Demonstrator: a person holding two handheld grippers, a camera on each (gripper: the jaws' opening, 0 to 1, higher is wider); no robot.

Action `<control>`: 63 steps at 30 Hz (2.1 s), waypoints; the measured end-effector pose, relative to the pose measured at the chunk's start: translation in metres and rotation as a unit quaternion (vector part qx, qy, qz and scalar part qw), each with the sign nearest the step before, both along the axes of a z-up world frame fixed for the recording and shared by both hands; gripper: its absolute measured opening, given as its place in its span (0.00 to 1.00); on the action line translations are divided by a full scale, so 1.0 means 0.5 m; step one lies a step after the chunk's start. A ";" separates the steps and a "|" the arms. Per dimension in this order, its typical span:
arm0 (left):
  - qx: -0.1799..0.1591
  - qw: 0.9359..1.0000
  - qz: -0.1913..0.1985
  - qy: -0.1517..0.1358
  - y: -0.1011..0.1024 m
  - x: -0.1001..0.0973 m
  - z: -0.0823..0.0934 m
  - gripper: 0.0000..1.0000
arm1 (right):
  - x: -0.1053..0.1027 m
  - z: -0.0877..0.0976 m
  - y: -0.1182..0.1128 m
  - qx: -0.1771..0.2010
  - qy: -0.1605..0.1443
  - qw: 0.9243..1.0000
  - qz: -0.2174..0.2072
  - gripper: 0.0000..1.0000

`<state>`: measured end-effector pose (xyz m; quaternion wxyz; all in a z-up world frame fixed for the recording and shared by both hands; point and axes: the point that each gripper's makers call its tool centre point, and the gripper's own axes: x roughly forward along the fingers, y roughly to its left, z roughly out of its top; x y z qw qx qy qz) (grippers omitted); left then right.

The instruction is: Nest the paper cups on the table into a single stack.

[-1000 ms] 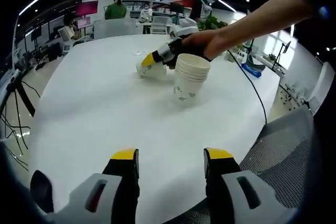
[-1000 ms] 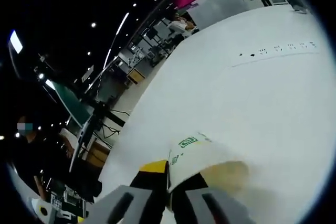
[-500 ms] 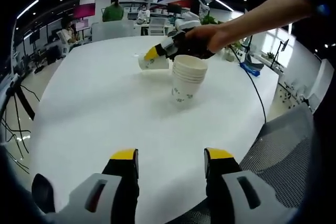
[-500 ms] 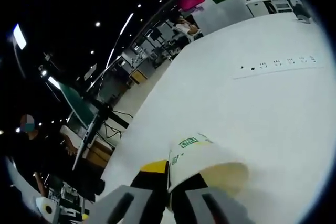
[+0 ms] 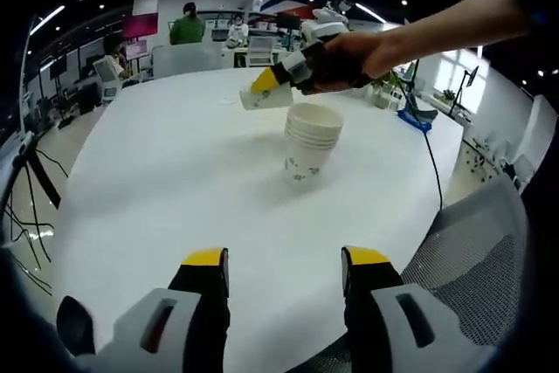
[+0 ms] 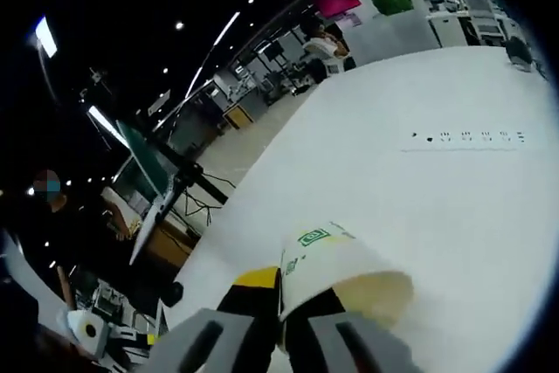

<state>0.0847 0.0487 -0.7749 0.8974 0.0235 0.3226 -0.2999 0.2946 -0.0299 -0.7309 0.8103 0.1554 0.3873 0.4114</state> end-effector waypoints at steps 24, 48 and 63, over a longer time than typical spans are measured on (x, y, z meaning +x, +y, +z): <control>0.005 1.000 -0.023 -0.011 -0.017 -0.007 0.011 0.52 | -0.129 0.039 -0.052 -0.128 -0.055 0.979 0.147 0.00; -0.002 1.000 -0.019 -0.019 -0.016 -0.005 0.018 0.51 | -0.197 0.060 -0.046 -0.214 -0.105 0.939 0.247 0.00; -0.002 1.000 -0.021 -0.022 -0.017 -0.007 0.020 0.51 | -0.250 0.045 -0.055 -0.286 -0.107 0.896 0.322 0.00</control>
